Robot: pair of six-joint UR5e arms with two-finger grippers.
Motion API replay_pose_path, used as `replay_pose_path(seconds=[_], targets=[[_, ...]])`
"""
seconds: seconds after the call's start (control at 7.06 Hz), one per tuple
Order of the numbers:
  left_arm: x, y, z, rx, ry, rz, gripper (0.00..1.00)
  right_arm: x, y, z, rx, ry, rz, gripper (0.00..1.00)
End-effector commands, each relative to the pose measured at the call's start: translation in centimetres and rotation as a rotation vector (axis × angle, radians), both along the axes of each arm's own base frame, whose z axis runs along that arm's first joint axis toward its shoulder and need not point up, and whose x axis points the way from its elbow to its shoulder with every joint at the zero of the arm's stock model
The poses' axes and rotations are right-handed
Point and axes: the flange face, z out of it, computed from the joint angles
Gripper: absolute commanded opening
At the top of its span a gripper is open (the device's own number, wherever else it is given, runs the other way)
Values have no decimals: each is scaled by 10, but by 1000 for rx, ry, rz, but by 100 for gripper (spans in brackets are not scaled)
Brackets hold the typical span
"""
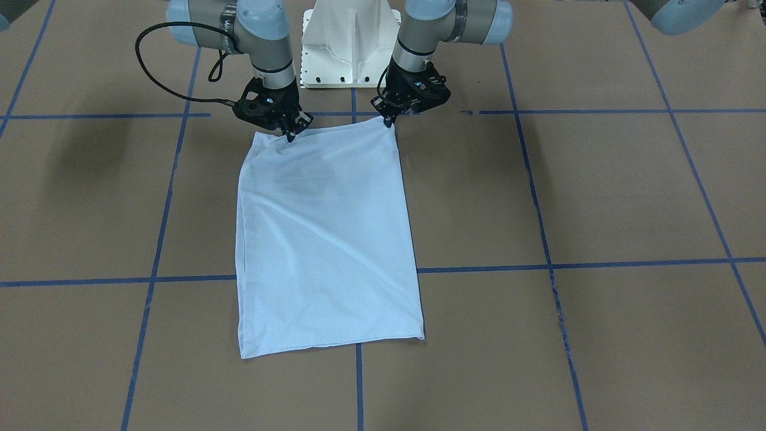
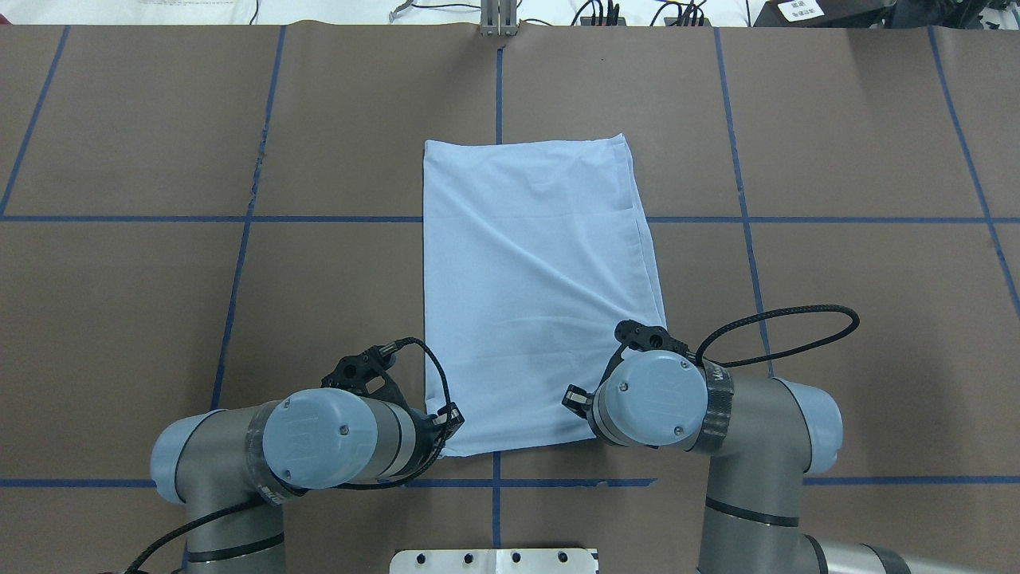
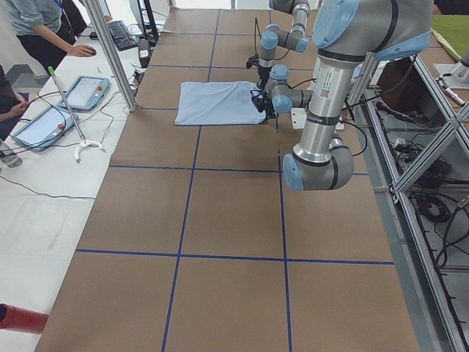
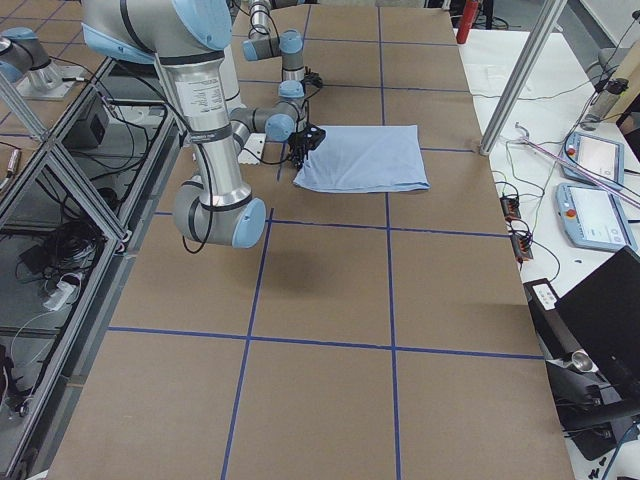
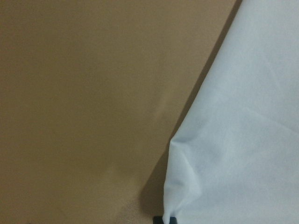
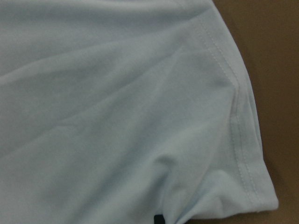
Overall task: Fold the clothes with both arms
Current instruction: 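Lift the near edge with both grippers and fold it away from the robot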
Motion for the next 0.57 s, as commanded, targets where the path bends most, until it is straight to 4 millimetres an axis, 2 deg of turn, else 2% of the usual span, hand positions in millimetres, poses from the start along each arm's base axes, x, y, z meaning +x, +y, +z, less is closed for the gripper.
replay_pose_path(seconds=[0.0, 0.14, 0.28, 0.42], targets=[[-20, 7, -9, 8, 30, 4, 0, 3, 1, -13, 4, -32, -6, 0], [-37, 16, -11, 11, 48, 11, 0, 9, 5, -24, 16, -77, -13, 0], [-47, 40, -17, 12, 58, 49, 0, 24, 13, -38, 25, -133, -26, 0], [-62, 67, -30, 8, 52, 94, 0, 38, 43, -51, 30, -177, -74, 0]])
